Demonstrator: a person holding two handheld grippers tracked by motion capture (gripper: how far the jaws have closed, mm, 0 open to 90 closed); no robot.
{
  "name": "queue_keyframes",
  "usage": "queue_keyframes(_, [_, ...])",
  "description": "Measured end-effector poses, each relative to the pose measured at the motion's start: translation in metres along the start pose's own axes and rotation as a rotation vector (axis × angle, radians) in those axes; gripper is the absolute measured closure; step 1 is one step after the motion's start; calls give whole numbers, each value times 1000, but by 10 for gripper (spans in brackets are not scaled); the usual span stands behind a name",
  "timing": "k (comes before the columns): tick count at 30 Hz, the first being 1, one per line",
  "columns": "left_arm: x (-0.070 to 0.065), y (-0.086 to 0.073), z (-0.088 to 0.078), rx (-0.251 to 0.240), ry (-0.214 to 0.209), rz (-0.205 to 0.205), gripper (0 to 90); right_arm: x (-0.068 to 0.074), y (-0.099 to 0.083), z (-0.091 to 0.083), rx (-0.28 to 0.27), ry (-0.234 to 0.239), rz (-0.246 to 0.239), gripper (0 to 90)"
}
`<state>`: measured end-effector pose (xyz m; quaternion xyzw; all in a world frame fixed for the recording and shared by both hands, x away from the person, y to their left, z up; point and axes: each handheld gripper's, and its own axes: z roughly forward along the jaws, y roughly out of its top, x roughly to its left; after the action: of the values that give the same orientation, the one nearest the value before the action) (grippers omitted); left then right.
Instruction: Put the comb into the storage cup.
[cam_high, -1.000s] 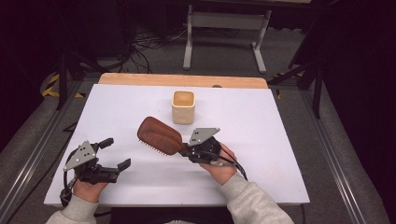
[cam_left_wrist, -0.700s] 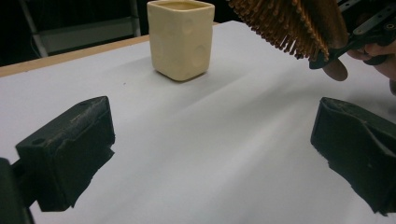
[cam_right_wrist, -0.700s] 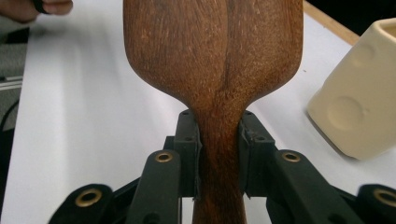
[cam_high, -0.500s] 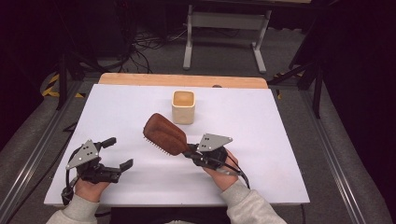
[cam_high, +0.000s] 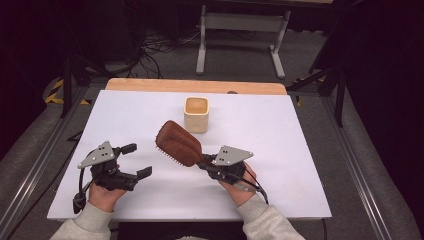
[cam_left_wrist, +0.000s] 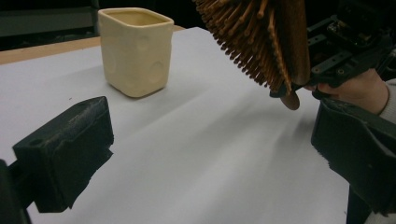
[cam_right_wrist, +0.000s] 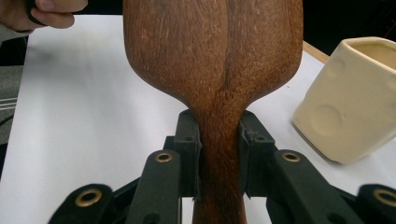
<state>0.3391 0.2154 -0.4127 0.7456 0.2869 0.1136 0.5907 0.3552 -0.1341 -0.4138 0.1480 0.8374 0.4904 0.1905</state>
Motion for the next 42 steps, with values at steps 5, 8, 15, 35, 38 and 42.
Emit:
queue_keyframes(5, [-3, 11, 9, -5, -23, -7, 2, 1, -1, 1, 0, 2, -6, 727])
queue_keyframes(8, [-9, 22, 20, -2, -37, 7, 2, 1, -1, 1, -1, -2, -7, 727])
queue_keyframes(15, [-17, 33, 35, 4, -52, 8, 2, 1, -1, 0, -5, -6, -6, 727])
queue_keyframes(35, [-28, 44, 67, 70, -39, -14, 42, 1, -3, -1, -17, -27, -7, 727])
queue_keyframes(38, [-31, 45, 70, 74, -27, -3, 106, 1, -3, -1, -19, -30, -11, 727])
queue_keyframes(42, [-32, 46, 70, 76, 4, 12, 180, 2, -3, 0, -20, -36, -16, 726])
